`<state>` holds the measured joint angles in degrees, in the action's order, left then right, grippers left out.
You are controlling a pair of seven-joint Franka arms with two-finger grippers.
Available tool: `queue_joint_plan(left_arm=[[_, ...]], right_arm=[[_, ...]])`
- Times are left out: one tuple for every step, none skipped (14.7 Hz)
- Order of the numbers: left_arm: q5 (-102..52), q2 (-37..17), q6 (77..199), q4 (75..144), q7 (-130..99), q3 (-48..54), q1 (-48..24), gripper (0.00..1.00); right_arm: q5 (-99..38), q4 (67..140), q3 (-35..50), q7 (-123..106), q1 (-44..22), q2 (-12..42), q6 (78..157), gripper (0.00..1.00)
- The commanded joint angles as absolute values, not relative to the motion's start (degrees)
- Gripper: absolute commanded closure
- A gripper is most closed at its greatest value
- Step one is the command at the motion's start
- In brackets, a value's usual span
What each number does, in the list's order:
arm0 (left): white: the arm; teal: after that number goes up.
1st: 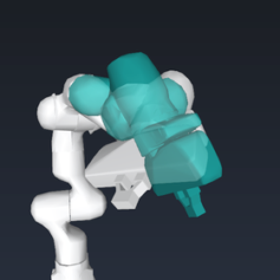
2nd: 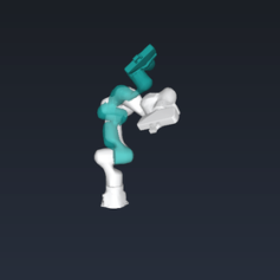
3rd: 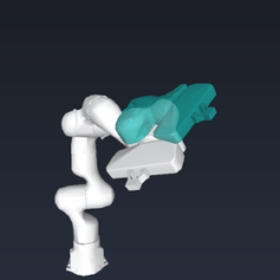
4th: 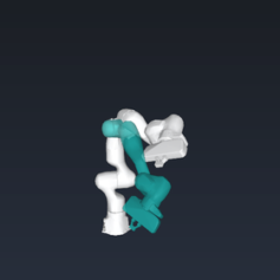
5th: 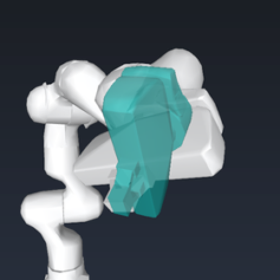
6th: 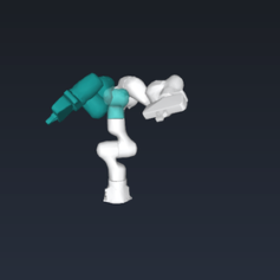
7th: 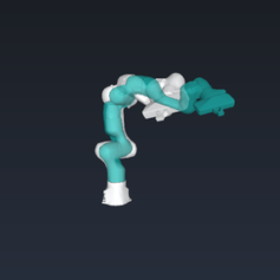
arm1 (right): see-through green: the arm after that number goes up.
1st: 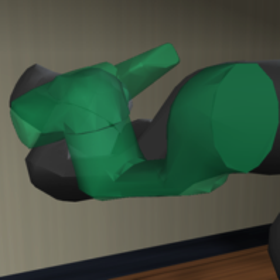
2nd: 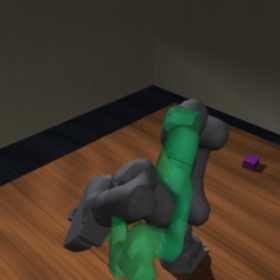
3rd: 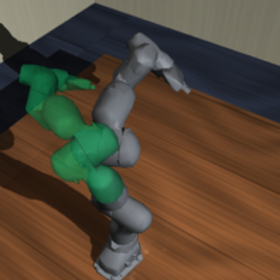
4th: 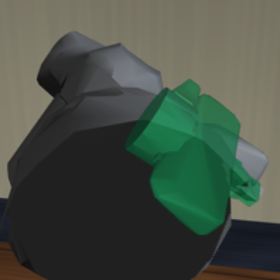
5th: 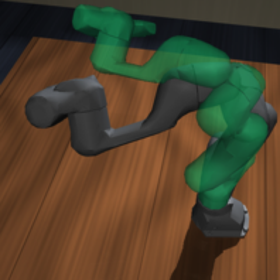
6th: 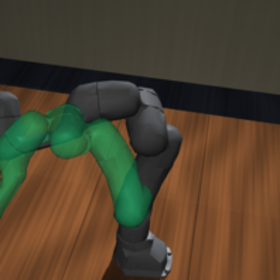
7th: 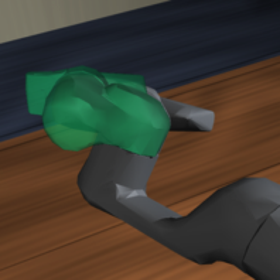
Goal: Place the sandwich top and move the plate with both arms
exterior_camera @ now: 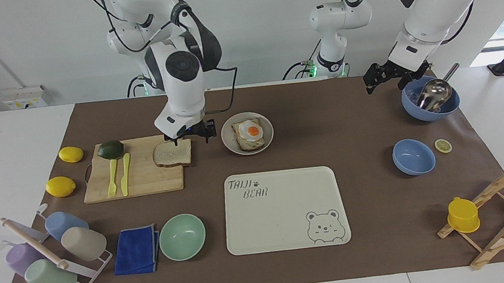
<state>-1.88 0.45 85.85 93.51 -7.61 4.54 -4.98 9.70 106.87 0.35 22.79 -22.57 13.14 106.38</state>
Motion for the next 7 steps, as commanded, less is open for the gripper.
queue_joint_plan(left_arm=[[-2.1,2.1,87.1,95.5,-7.3,4.4,-4.7,0.00],[-2.1,2.1,87.0,95.5,-7.3,4.4,-4.7,0.00],[-2.1,2.1,87.1,95.5,-7.3,4.4,-4.7,0.00],[-2.1,2.1,87.0,95.5,-7.3,4.4,-4.7,0.00],[-2.1,2.1,87.1,95.5,-7.3,4.4,-4.7,0.00],[-2.1,2.1,87.1,95.5,-7.3,4.4,-4.7,0.00],[-2.1,2.1,87.1,95.5,-7.3,4.4,-4.7,0.00]], right_arm=[[11.5,111.4,0.3,24.3,-22.9,12.3,109.2,0.00],[11.6,111.4,0.3,24.5,-22.9,12.7,109.2,0.01],[11.9,112.1,0.3,24.5,-22.9,13.5,109.2,0.01],[12.8,112.4,0.3,24.6,-22.9,14.3,108.6,0.01],[14.3,112.8,0.3,24.7,-24.1,15.0,108.5,0.01],[14.9,113.6,0.3,25.2,-24.4,15.1,108.6,0.01],[15.0,114.4,0.3,25.6,-24.4,15.1,109.2,0.01]])
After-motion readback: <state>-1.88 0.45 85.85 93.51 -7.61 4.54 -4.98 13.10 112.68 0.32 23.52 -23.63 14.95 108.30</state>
